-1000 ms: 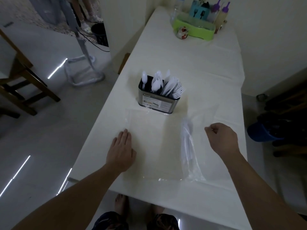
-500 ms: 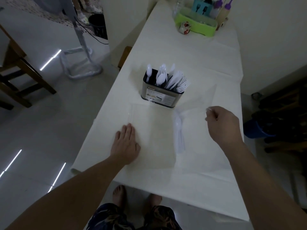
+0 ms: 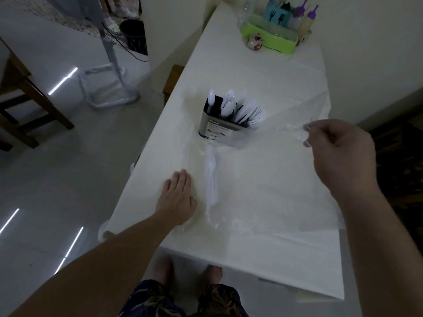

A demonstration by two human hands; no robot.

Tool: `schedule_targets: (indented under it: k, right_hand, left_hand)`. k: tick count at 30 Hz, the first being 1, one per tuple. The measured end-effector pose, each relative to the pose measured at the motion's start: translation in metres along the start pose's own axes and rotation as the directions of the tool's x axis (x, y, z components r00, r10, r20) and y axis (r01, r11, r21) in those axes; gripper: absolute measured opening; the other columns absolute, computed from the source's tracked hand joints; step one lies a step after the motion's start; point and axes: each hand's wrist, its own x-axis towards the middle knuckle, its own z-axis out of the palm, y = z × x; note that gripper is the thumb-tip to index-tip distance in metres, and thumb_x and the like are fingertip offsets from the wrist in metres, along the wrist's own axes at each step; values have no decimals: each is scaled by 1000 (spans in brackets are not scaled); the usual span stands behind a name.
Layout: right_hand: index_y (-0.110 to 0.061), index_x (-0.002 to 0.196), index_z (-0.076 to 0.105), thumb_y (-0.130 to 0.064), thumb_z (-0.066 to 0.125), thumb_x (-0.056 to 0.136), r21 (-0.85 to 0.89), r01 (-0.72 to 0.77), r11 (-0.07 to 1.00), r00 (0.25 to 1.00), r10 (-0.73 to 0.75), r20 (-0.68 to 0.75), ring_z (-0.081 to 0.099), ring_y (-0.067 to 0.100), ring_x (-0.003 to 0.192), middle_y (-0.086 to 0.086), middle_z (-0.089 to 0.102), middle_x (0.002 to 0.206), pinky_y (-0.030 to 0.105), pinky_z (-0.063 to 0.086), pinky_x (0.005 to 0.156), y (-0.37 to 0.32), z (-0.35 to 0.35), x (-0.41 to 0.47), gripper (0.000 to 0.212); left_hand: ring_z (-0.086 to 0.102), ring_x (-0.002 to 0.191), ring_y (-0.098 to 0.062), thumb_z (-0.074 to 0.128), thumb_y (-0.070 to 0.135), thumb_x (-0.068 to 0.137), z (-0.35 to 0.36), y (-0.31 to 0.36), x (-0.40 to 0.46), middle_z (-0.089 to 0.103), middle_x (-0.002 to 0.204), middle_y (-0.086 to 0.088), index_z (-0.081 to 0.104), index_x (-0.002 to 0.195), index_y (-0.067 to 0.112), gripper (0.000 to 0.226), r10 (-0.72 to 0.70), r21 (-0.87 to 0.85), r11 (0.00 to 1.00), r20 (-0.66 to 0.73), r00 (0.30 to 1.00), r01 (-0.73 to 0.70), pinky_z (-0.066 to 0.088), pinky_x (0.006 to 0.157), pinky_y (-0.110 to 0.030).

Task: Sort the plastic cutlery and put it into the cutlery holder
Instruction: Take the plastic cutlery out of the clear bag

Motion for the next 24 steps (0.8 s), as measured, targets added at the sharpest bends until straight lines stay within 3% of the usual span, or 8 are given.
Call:
schedule_targets:
  k: [7,12,18,20,24]
  right_hand:
    - [-21,88,73,-25,61,88,78,1,997,998,4,-65,59,-8,57,-20,68,63,18,44,63,-7,-11,5,12]
    - [-20,93,74,-21,59,89,68,-8,998,997,13,-78,62,-8,63,-14,67,64,4,43,59,-2,-17,6,15]
    - [-18,94,73,-20,58,91,6,-14,1000,996,14,-87,60,-13,62,-15,66,72,1,41,59,9,-19,11,15]
    - [-17,96,73,-22,57,91,-28,-14,1000,996,11,-84,61,-9,65,-15,66,72,8,45,66,15,-20,13,17]
    - [-15,101,73,-27,56,91,-122,-12,992,998,5,-62,66,14,80,-7,70,78,27,48,80,30,-20,19,23]
  left_hand:
    - [4,151,-33,10,43,94,2,-4,1,6,163,-17,6,155,3,73,24,1,1000,-2,1000,-24,9,121,-47]
    - [4,151,-33,9,44,91,4,-9,-1,8,163,-17,7,155,3,76,55,-33,998,-26,998,-56,7,121,-46]
    - [6,151,-34,9,43,93,2,-9,-2,9,163,-18,7,155,3,74,59,-48,997,-41,997,-61,9,121,-47]
    - [9,150,-35,11,42,94,1,-8,-2,13,162,-19,10,154,2,72,53,-52,997,-51,997,-56,11,121,-48]
    - [19,148,-37,14,42,93,-1,-5,-1,22,159,-21,19,153,0,73,34,-42,998,-52,998,-36,19,119,-50]
